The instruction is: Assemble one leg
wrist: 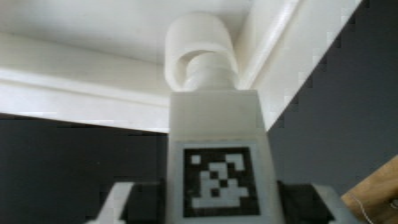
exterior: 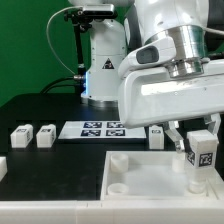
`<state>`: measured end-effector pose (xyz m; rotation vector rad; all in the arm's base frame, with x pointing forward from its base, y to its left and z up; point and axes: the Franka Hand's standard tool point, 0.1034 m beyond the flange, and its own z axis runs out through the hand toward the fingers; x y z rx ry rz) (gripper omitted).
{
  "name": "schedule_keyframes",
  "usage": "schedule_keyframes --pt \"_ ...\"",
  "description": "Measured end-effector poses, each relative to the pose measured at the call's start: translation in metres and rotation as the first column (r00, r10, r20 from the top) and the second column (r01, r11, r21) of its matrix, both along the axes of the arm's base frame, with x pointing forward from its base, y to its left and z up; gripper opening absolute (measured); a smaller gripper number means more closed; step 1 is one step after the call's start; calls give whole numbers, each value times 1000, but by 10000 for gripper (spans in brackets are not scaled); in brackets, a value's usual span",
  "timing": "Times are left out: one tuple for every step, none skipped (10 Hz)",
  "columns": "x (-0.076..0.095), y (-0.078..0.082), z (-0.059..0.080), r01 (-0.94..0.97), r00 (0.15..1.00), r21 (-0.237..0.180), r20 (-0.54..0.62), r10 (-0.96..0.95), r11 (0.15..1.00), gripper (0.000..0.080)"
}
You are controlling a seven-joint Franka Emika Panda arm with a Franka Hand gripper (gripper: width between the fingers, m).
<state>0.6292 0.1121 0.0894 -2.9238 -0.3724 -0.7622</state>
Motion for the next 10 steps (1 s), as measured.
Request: schedule_keyframes --pt "-2 -2 -4 1 1000 -2 -4 -1 1000 291" --pt "-3 -2 -7 1 1000 -1 -7 -1 1000 291" --pt "-4 -2 -12 3 1000 0 -7 -3 1000 291" --pt "-5 -2 -17 4 1000 1 -12 -4 1000 291" --pt "-4 -2 -17 4 1000 1 -10 -4 1000 291" --pt "-4 -2 -17 5 1000 1 -5 -5 1000 291" --pt "-4 -3 -17 7 1000 2 6 -7 1000 291" --pt "-4 -3 -17 7 1000 2 6 -7 1000 291" --pt "-4 -3 -17 7 1000 2 6 -7 1000 291" --pt "-4 -3 -17 7 1000 2 6 -7 1000 291"
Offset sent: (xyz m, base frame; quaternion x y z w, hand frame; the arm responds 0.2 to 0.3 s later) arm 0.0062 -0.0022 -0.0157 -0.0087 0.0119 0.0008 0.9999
